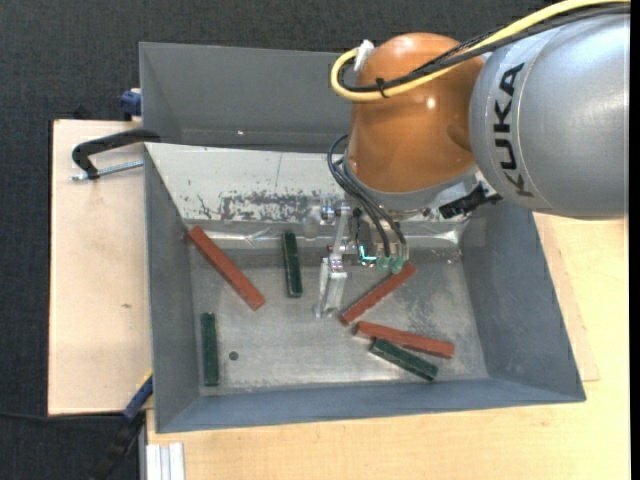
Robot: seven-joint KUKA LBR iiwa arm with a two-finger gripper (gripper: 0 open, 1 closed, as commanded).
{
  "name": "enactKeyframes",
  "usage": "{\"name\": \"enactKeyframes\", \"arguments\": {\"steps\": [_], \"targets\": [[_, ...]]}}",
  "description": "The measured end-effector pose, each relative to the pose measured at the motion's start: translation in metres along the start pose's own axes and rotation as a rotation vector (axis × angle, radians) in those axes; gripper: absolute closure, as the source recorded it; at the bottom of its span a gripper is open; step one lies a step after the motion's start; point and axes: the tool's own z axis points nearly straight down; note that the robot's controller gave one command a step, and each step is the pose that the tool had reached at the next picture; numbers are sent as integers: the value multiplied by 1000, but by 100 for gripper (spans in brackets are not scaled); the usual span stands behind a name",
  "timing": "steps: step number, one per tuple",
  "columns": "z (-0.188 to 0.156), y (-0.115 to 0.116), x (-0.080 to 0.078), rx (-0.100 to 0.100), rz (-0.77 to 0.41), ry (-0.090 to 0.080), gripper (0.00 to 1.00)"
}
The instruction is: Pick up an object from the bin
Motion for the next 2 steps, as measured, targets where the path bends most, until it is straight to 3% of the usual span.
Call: {"name": "enactKeyframes", "arguments": {"steps": [1,2], "targets": [[-4,-1,-2,-1,2,-8,0],[53,-73,-2,-1,-47,0,0]]}}
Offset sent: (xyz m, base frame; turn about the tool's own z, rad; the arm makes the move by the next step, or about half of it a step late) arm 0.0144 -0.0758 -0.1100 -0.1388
